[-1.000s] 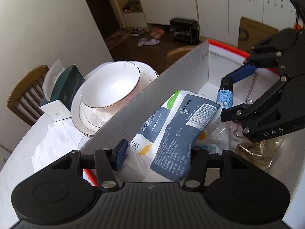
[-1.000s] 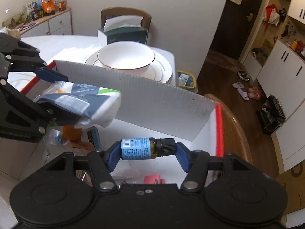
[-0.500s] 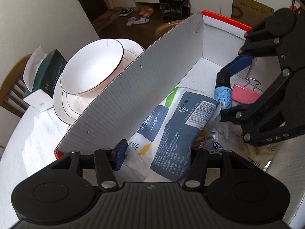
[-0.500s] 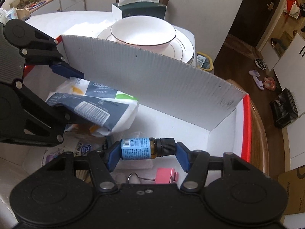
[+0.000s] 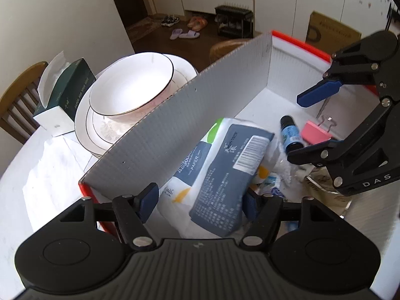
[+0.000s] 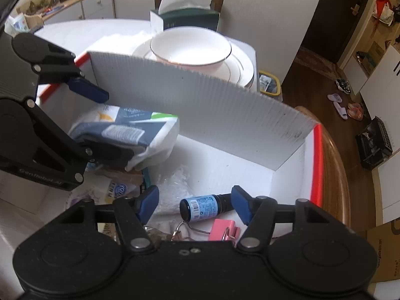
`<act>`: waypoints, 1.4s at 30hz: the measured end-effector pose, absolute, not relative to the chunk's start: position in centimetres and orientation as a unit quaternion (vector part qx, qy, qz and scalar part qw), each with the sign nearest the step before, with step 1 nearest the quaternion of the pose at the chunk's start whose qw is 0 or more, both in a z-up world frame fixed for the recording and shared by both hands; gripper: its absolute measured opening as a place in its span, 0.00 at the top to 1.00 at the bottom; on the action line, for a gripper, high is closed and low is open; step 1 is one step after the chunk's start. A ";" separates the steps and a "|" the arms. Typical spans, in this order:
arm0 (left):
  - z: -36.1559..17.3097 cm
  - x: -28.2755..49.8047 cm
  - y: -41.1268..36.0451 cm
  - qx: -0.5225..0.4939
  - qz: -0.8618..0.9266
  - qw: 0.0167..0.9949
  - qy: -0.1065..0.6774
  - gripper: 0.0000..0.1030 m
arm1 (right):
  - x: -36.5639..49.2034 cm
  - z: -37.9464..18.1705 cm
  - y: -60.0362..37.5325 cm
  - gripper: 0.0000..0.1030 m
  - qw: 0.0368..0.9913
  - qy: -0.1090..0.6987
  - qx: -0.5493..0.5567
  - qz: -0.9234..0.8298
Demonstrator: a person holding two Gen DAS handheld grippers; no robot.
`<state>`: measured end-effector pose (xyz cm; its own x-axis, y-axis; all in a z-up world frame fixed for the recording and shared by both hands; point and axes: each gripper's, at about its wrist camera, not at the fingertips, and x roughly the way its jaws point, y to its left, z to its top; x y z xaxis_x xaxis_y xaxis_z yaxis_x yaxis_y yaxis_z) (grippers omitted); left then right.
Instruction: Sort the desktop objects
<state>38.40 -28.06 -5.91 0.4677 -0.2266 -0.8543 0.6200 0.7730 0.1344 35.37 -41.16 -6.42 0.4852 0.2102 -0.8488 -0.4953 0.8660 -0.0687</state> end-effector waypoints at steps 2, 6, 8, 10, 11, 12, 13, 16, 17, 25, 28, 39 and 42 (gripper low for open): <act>-5.5 38.1 -27.6 0.208 -0.260 0.831 0.445 0.34 | 34.8 -5.8 -41.4 0.35 0.853 0.454 -0.148 0.213; -4.5 37.5 -26.7 0.192 -0.266 0.839 0.433 0.33 | 33.5 -4.5 -42.1 0.34 0.862 0.436 -0.137 0.219; -4.0 37.0 -26.1 0.180 -0.270 0.844 0.427 0.33 | 32.8 -3.7 -42.4 0.33 0.868 0.426 -0.127 0.222; -3.5 36.3 -25.7 0.172 -0.270 0.848 0.422 0.33 | 32.3 -3.1 -42.8 0.33 0.872 0.418 -0.120 0.224; -3.3 36.0 -25.6 0.169 -0.270 0.850 0.420 0.33 | 31.8 -2.7 -42.9 0.32 0.874 0.413 -0.117 0.226; -3.1 35.6 -25.5 0.166 -0.270 0.852 0.417 0.33 | 31.1 -2.2 -42.9 0.32 0.876 0.409 -0.114 0.227; -2.8 35.2 -25.4 0.163 -0.271 0.854 0.414 0.33 | 31.1 -2.0 -42.9 0.32 0.878 0.406 -0.111 0.227; -1.9 33.9 -25.2 0.155 -0.269 0.864 0.396 0.33 | 30.1 -1.3 -43.2 0.32 0.884 0.397 -0.100 0.227; -1.6 33.5 -25.1 0.153 -0.267 0.869 0.388 0.33 | 29.8 -1.1 -43.3 0.32 0.886 0.393 -0.095 0.227; 0.8 30.2 -24.7 0.124 -0.263 0.889 0.355 0.33 | 27.3 -0.1 -43.6 0.32 0.900 0.367 -0.069 0.224; 1.2 29.2 -24.5 0.117 -0.262 0.892 0.350 0.33 | 26.4 0.0 -43.6 0.32 0.905 0.359 -0.062 0.221; 2.3 25.9 -22.8 0.091 -0.251 0.901 0.341 0.31 | 23.5 1.3 -43.3 0.30 0.920 0.326 -0.023 0.217; 2.2 25.2 -22.3 0.084 -0.245 0.904 0.340 0.24 | 22.8 1.4 -43.0 0.29 0.922 0.320 -0.020 0.216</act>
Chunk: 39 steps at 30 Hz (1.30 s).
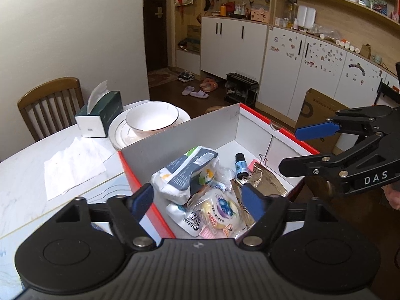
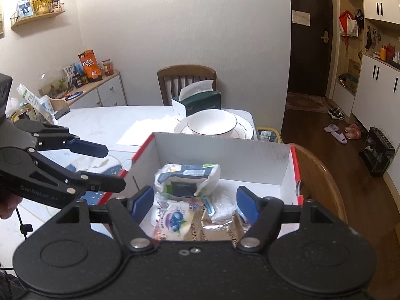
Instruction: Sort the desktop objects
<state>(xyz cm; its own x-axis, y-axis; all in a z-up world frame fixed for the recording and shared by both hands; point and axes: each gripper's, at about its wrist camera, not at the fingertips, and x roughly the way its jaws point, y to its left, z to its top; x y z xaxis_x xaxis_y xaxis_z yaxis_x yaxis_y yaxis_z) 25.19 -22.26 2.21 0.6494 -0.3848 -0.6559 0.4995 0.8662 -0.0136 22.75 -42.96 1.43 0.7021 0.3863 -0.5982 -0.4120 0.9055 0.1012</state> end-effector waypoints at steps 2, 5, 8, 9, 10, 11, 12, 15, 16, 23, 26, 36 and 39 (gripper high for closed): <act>2.1 24.8 -21.9 0.078 -0.243 0.904 0.342 0.23 | 22.2 1.5 -42.8 0.29 0.925 0.314 -0.018 0.213; 2.0 24.1 -21.4 0.068 -0.240 0.906 0.343 0.15 | 21.5 1.6 -42.5 0.28 0.930 0.307 -0.010 0.204; 1.8 23.5 -21.0 0.064 -0.235 0.907 0.343 0.08 | 20.9 1.5 -42.4 0.27 0.934 0.302 -0.006 0.194; 1.7 23.3 -20.9 0.062 -0.234 0.908 0.342 0.00 | 20.6 1.5 -42.4 0.27 0.934 0.300 -0.006 0.191; 1.6 23.1 -20.7 0.059 -0.233 0.909 0.341 0.00 | 20.4 1.5 -42.3 0.27 0.935 0.299 -0.005 0.188; 1.6 22.9 -20.6 0.057 -0.232 0.910 0.340 0.00 | 20.2 1.4 -42.2 0.27 0.936 0.298 -0.004 0.186; 1.5 22.7 -20.5 0.055 -0.231 0.910 0.339 0.00 | 19.9 1.3 -42.2 0.27 0.937 0.297 -0.004 0.183; 1.3 22.3 -20.1 0.050 -0.224 0.913 0.337 0.00 | 19.2 1.2 -42.0 0.26 0.942 0.291 -0.004 0.167; 1.3 22.2 -20.1 0.049 -0.222 0.914 0.337 0.00 | 19.0 1.2 -42.0 0.26 0.943 0.289 -0.003 0.163; 1.4 21.4 -19.3 0.039 -0.205 0.924 0.321 0.00 | 17.5 0.7 -41.4 0.26 0.951 0.280 0.004 0.133; 1.5 21.2 -19.0 0.033 -0.207 0.925 0.317 0.00 | 17.2 0.4 -41.3 0.26 0.951 0.281 0.012 0.128; 1.4 20.4 -19.1 0.040 -0.226 0.919 0.320 0.00 | 16.5 0.3 -40.5 0.25 0.952 0.282 0.017 0.117; 1.4 20.1 -19.0 0.041 -0.228 0.919 0.318 0.00 | 16.2 0.4 -40.3 0.25 0.953 0.280 0.017 0.112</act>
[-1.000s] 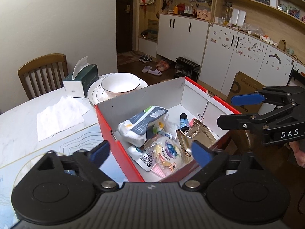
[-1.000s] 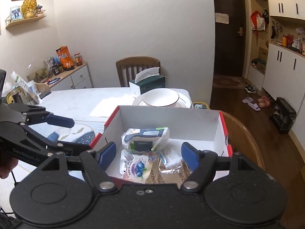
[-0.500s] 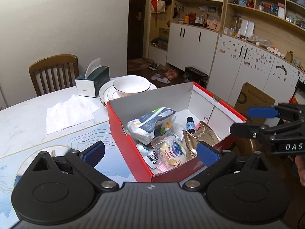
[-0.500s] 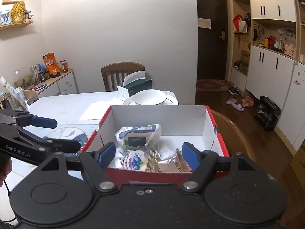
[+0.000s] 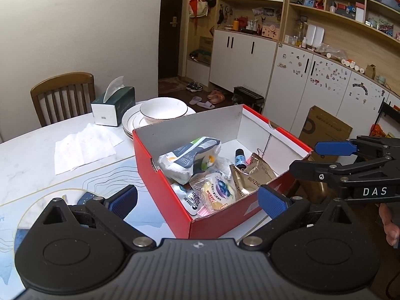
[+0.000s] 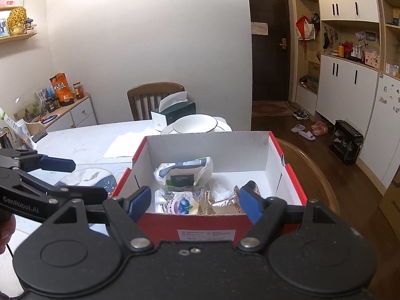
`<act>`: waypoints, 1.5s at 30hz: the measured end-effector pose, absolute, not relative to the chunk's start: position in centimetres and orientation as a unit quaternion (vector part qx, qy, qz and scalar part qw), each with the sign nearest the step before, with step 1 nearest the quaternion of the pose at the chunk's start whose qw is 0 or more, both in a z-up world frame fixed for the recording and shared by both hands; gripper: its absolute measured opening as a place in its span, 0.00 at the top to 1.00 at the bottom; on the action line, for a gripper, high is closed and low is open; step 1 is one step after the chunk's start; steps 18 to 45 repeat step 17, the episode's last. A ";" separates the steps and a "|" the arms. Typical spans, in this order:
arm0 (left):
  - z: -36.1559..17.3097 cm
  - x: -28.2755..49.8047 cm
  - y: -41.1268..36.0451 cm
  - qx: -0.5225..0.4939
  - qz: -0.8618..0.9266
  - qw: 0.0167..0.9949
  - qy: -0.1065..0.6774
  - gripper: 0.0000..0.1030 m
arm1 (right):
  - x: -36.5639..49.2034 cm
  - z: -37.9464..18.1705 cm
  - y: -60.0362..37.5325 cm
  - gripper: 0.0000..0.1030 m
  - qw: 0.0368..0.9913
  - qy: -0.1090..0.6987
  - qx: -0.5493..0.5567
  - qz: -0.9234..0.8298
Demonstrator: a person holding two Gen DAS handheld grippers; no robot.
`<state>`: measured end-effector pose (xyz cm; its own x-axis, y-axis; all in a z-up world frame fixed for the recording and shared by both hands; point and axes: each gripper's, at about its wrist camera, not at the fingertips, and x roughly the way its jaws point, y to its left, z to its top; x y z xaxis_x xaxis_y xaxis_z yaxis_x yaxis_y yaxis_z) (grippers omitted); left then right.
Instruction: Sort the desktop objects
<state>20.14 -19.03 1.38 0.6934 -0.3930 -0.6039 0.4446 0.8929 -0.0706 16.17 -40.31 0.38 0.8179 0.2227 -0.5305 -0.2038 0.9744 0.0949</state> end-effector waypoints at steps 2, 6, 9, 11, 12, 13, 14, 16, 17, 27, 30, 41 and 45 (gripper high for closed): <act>1.4 20.1 -19.0 0.041 -0.227 0.920 0.316 0.00 | 16.1 0.4 -40.2 0.25 0.954 0.279 0.018 0.108; 1.4 19.9 -18.7 0.045 -0.228 0.922 0.311 0.00 | 15.8 0.4 -40.0 0.25 0.955 0.277 0.019 0.101; 1.4 19.7 -18.6 0.046 -0.231 0.921 0.310 0.00 | 15.7 0.4 -39.7 0.25 0.955 0.278 0.017 0.097; 1.4 19.7 -18.4 0.046 -0.234 0.921 0.309 0.00 | 15.6 0.4 -39.5 0.25 0.955 0.279 0.016 0.095; 1.4 19.7 -18.3 0.048 -0.234 0.921 0.309 0.00 | 15.6 0.4 -39.4 0.25 0.955 0.280 0.017 0.094; 1.4 19.6 -18.2 0.050 -0.235 0.920 0.309 0.00 | 15.5 0.4 -39.3 0.25 0.955 0.280 0.017 0.093; 1.4 19.6 -18.1 0.050 -0.235 0.920 0.309 0.00 | 15.5 0.4 -39.2 0.25 0.956 0.280 0.017 0.092; 1.5 19.5 -17.9 0.050 -0.237 0.920 0.308 0.00 | 15.4 0.4 -38.9 0.25 0.956 0.280 0.017 0.090; 1.5 19.4 -17.8 0.051 -0.238 0.920 0.307 0.00 | 15.3 0.5 -38.8 0.25 0.956 0.279 0.017 0.089; 1.5 19.4 -17.8 0.051 -0.238 0.920 0.307 0.00 | 15.3 0.5 -38.8 0.25 0.956 0.279 0.017 0.089; 1.5 19.4 -17.8 0.051 -0.238 0.920 0.307 0.00 | 15.3 0.5 -38.8 0.25 0.956 0.279 0.017 0.089; 1.5 19.4 -17.8 0.051 -0.238 0.920 0.307 0.00 | 15.3 0.5 -38.8 0.25 0.956 0.279 0.017 0.089; 1.5 19.4 -17.8 0.051 -0.238 0.920 0.307 0.00 | 15.3 0.5 -38.8 0.25 0.956 0.279 0.017 0.089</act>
